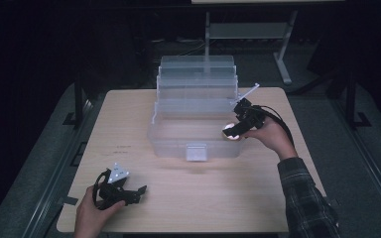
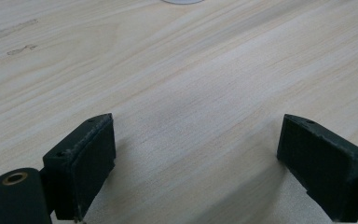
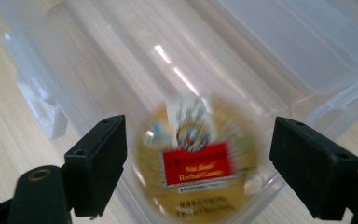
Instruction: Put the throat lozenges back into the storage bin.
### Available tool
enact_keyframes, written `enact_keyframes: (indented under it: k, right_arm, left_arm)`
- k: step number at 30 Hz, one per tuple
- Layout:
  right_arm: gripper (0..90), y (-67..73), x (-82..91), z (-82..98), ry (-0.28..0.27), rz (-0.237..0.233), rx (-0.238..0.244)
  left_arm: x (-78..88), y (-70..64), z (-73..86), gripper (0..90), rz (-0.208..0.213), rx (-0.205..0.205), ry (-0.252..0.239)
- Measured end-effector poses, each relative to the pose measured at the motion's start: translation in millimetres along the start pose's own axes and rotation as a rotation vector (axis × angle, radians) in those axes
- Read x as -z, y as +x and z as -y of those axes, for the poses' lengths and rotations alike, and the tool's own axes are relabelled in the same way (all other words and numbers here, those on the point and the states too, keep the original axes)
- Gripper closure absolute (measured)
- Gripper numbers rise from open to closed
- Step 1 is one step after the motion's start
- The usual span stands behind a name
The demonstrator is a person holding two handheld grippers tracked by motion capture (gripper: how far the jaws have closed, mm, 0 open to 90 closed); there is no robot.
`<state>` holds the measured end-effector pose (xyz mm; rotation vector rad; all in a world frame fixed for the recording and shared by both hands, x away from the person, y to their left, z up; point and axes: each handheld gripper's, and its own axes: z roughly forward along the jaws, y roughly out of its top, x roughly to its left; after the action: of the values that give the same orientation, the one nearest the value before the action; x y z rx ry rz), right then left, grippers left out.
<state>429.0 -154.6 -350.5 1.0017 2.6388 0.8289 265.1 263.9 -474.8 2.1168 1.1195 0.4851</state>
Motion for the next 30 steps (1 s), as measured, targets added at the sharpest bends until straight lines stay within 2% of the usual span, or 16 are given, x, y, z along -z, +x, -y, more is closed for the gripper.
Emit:
enact_keyframes:
  k: [9,15,20,30]
  right_arm:
    - [17.1,1.4,10.4,2.0,-0.020,0.007,-0.009]
    - [11.3,-0.3,20.7,9.4,-0.041,0.031,-0.015]
    - [2.5,1.5,27.9,19.1,-0.072,0.048,-0.030]
    - [2.1,8.7,33.7,46.5,-0.080,0.053,-0.042]
  left_arm:
    - [0.0,0.0,0.1,10.5,0.000,0.000,0.000]
    - [0.1,-0.1,0.1,10.5,-0.001,0.000,0.000]
    - [0.0,-0.2,0.2,10.5,-0.001,0.001,-0.002]
    - [0.1,-0.3,0.2,10.6,-0.002,0.001,-0.002]
